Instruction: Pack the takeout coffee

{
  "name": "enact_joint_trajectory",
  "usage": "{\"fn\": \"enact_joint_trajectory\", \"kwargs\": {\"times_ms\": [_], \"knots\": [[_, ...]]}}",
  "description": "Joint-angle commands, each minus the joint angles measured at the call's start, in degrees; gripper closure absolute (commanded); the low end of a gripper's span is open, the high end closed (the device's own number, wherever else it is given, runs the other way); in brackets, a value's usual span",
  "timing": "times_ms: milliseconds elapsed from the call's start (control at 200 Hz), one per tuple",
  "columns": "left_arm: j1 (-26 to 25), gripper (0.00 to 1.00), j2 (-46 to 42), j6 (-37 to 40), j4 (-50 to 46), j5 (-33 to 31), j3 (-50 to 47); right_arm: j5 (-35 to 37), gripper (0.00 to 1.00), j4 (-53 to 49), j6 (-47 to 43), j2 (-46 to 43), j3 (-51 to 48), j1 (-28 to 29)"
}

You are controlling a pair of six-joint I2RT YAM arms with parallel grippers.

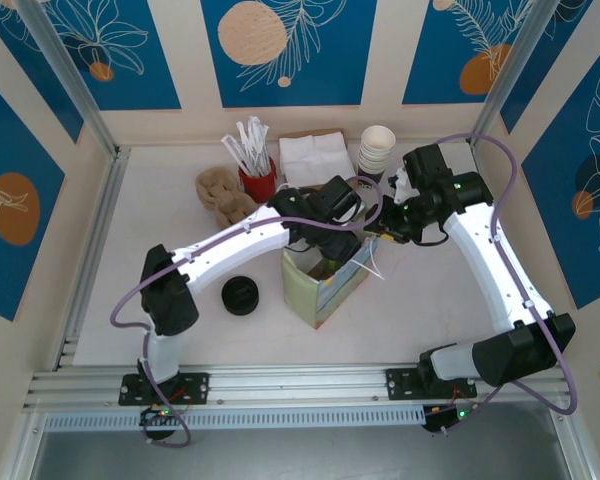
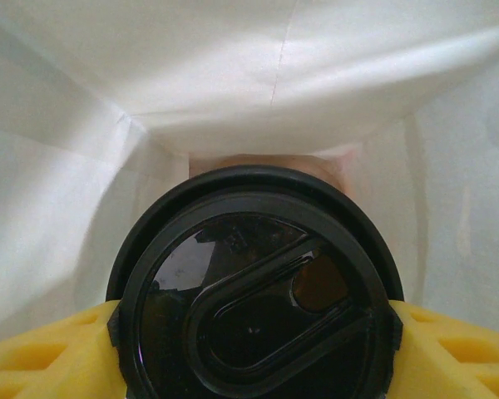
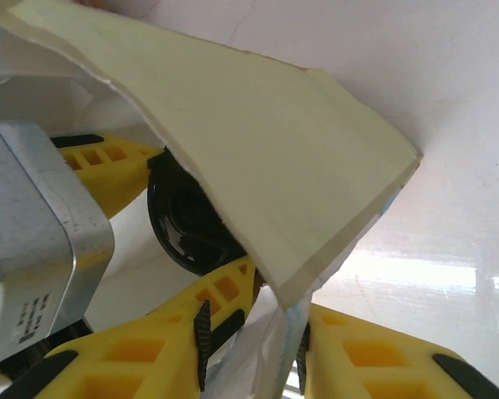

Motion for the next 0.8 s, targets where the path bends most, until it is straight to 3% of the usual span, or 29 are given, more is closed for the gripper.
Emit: {"fn": "enact_joint_trajectory", "kwargs": {"times_ms": [0,515,800], "knots": [[-0.03,0.3,1.3,1.52,0.74,-0.63,0.08,-1.44,0.63,-2.42,-0.96,-1.93,1.47,-1.64],[0.15,0.3,2.65,0.71,0.03,-0.54,2.09,-2.71,0.56,-2.4,0.16,-5.6,0.54,-4.7],[0.77,0.3,0.77,1.87,-0.07,0.25,2.19,-2.13,0.54,3.17,-5.05,-0.15,5.73,-5.07]]}}
